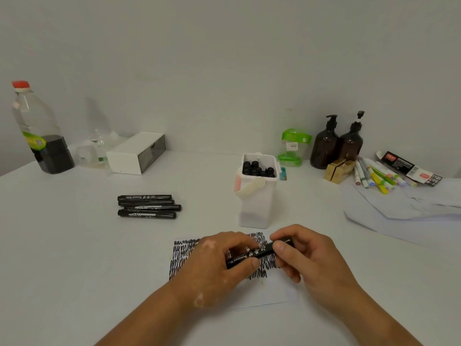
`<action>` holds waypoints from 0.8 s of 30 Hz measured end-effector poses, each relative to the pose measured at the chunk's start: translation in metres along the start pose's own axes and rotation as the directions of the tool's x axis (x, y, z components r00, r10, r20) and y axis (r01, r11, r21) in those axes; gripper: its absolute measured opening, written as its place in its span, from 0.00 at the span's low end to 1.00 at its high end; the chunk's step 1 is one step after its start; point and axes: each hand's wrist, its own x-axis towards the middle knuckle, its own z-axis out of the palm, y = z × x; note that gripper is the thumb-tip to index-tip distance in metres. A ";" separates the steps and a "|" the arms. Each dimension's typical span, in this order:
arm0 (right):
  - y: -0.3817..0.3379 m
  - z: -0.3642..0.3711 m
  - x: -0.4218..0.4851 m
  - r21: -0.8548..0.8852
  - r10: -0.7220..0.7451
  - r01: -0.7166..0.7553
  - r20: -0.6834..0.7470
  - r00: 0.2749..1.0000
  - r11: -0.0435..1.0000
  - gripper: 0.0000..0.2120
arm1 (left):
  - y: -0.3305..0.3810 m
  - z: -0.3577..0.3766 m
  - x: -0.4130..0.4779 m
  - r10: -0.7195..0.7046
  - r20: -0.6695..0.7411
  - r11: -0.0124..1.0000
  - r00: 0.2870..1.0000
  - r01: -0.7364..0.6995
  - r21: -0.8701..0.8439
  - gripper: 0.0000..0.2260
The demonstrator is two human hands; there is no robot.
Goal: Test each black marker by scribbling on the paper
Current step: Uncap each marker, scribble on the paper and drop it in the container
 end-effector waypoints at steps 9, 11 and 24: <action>-0.046 -0.052 0.015 -0.171 -0.256 0.206 -0.354 0.900 0.963 0.09 | -0.013 -0.015 0.008 -0.096 -0.146 0.991 0.985 0.081 -0.107 0.02; -0.072 -0.059 0.030 -0.235 -0.323 0.242 -0.416 0.850 0.941 0.03 | -0.017 -0.017 0.009 -0.133 -0.202 0.986 0.970 0.109 -0.126 0.03; -0.144 -0.030 0.143 -0.929 -0.328 0.078 -0.049 0.943 0.363 0.05 | -0.022 -0.017 0.011 -0.178 -0.239 0.979 0.955 0.148 -0.141 0.04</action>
